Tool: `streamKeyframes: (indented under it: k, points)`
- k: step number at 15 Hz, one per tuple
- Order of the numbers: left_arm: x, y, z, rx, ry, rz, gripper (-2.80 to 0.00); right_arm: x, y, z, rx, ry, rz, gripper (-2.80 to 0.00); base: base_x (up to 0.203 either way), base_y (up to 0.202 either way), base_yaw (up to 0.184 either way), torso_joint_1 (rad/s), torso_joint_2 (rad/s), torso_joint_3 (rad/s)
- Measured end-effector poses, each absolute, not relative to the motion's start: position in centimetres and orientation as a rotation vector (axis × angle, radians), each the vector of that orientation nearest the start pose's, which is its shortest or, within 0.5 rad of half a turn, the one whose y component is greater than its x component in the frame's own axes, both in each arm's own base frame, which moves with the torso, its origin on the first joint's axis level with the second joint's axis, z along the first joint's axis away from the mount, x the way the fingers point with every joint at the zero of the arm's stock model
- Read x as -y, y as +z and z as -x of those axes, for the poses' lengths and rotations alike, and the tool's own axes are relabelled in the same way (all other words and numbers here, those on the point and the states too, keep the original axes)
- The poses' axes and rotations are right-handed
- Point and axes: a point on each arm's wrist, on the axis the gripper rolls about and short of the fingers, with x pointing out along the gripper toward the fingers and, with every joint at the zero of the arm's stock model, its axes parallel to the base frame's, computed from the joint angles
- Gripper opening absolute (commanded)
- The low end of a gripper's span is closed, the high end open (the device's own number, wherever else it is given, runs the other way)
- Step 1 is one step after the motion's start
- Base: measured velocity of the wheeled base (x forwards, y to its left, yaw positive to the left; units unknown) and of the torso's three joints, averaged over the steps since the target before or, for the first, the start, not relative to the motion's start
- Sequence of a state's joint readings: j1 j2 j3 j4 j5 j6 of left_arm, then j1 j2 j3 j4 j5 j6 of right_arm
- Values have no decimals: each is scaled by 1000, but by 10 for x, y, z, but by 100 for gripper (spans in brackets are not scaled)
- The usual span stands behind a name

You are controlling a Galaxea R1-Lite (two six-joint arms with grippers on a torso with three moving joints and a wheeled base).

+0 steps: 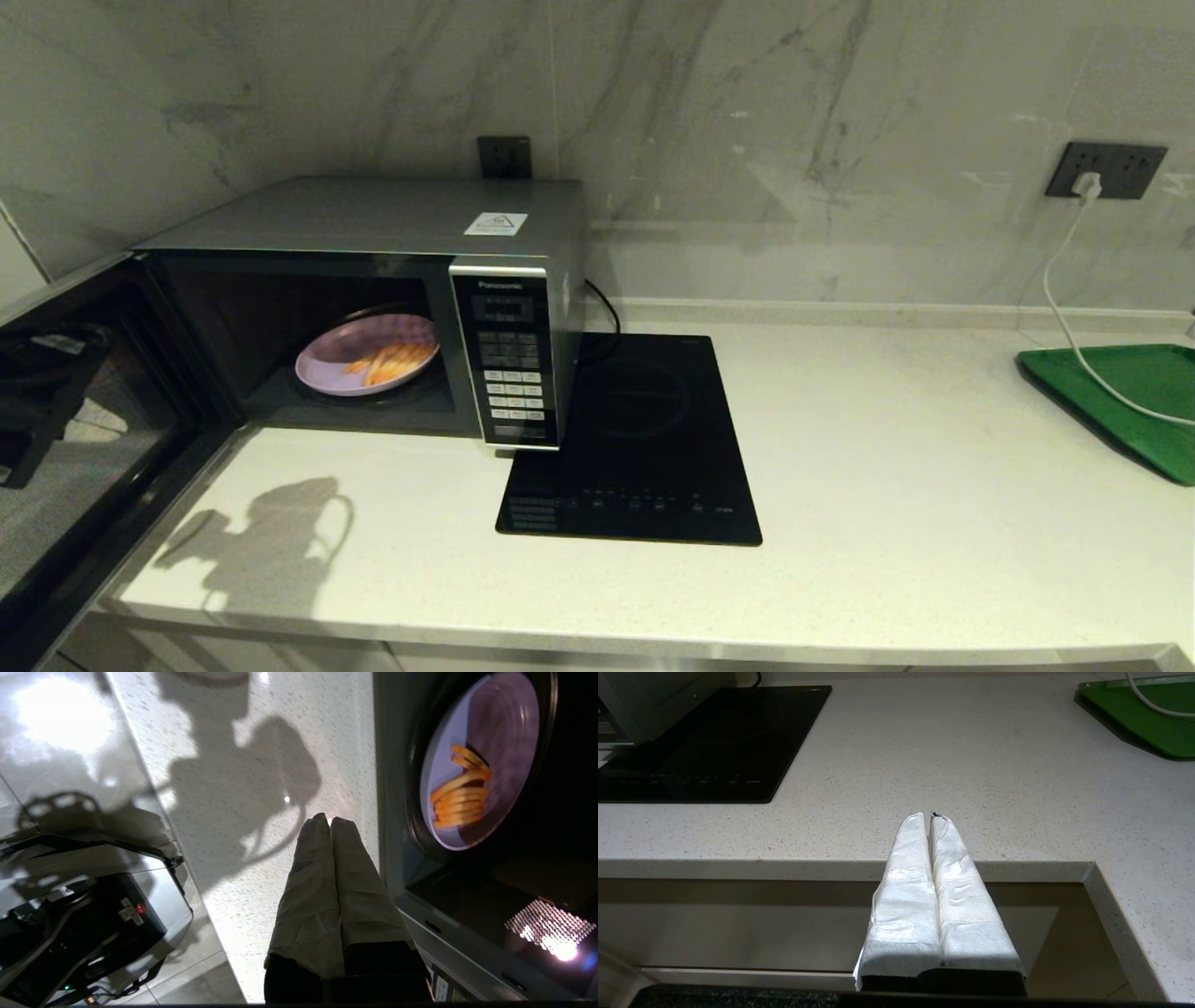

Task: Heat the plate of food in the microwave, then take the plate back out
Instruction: Take the plate out of the microwave

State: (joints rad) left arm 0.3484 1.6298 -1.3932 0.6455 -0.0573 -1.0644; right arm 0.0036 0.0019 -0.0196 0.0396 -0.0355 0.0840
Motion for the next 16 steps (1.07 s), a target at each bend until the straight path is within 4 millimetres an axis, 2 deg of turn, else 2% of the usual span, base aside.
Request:
streamKeyframes:
  k: [2, 7, 16]
  points:
    - [-98, 252, -250, -648, 721, 1160, -280, 1, 77, 24, -21, -32, -84, -280, 0, 0, 0, 0, 0, 0]
    - [-93, 256, -245, -644, 700, 1158, -280, 1, 77, 24, -21, -32, -84, -280, 0, 0, 0, 0, 0, 0]
    - [-96, 251, -244, -655, 718, 1164, -280, 1, 77, 24, -21, -32, -84, -280, 0, 0, 0, 0, 0, 0]
